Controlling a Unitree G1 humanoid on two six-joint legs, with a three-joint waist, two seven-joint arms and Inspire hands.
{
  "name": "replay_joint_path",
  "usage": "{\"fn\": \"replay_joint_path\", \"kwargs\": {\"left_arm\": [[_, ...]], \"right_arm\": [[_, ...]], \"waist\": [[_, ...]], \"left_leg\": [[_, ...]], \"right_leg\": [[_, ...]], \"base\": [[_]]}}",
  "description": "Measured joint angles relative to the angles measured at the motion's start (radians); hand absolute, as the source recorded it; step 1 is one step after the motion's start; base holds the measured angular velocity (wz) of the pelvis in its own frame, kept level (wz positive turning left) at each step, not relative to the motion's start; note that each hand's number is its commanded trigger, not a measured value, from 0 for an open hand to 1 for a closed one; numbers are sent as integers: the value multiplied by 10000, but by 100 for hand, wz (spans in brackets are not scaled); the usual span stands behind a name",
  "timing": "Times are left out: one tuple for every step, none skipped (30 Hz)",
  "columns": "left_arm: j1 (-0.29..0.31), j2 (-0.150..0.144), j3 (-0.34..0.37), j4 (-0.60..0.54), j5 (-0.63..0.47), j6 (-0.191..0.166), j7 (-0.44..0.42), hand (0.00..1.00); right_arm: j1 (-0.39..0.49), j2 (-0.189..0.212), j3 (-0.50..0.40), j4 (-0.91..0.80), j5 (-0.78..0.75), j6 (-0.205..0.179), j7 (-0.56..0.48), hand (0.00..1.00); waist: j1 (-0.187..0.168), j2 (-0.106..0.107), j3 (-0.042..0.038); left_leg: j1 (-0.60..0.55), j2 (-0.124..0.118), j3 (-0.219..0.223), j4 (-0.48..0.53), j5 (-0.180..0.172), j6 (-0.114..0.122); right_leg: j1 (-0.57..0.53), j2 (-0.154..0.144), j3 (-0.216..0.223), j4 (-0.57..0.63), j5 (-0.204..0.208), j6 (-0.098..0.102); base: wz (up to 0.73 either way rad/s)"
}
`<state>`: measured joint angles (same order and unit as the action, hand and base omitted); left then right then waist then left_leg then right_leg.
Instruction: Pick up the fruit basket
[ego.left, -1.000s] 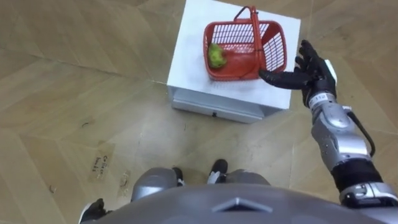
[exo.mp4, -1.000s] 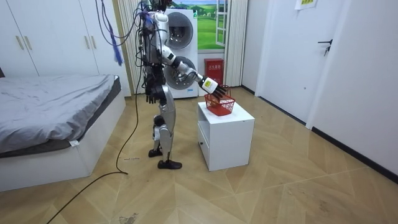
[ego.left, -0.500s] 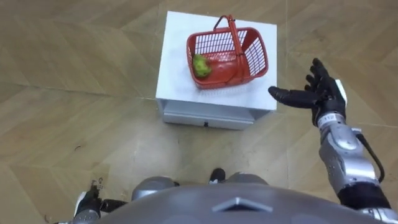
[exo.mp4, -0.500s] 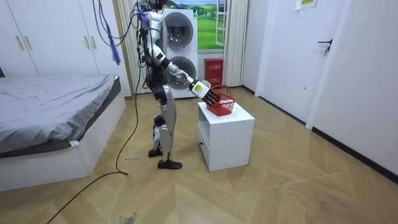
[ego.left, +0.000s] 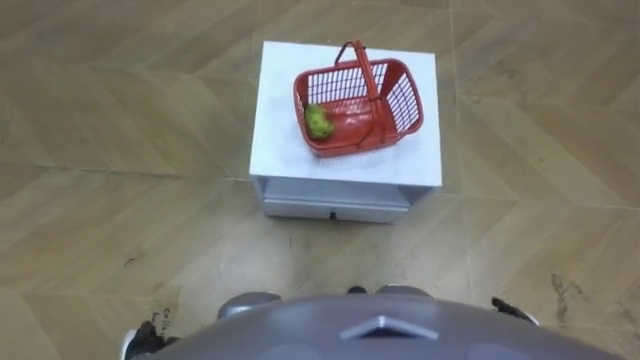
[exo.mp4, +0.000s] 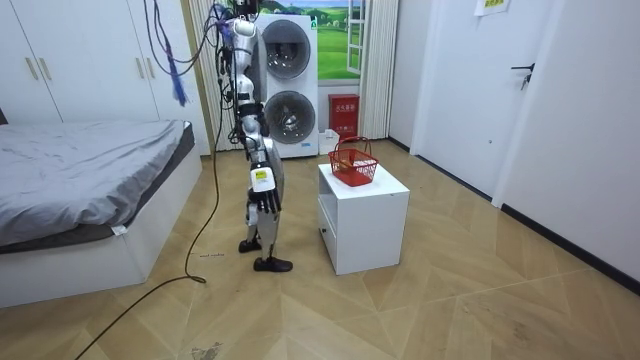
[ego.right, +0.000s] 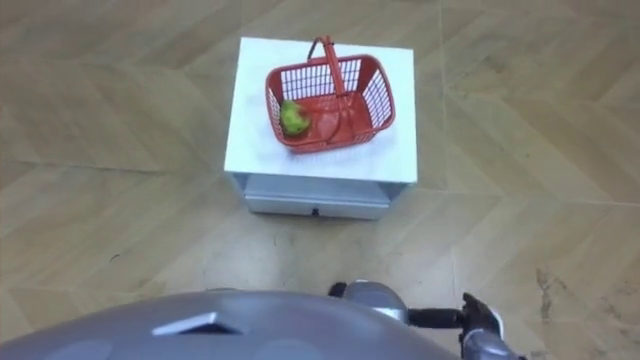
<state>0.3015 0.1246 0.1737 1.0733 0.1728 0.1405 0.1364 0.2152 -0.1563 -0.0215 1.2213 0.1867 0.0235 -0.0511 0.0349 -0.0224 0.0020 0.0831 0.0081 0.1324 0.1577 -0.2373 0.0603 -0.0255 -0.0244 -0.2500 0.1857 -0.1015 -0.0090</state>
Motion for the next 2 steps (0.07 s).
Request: {"fn": "replay_joint_path", "kwargs": {"left_arm": [[2, -7, -3, -9, 201, 78, -67, 0], [3, -6, -1, -22, 285, 100, -127, 0]], "right_arm": [[-48, 8, 2, 293, -73, 17, 93, 0], [-97, 5, 0, 435, -138, 46, 110, 0]], "waist": [[-12, 7, 9], [-18, 17, 9]], "left_leg": [[-3, 0, -7, 20, -6, 1], [-1, 0, -9, 25, -8, 2]], "right_leg": [[7, 27, -4, -2, -3, 2], [14, 43, 3, -5, -5, 2]], "base": [[4], [0]]}}
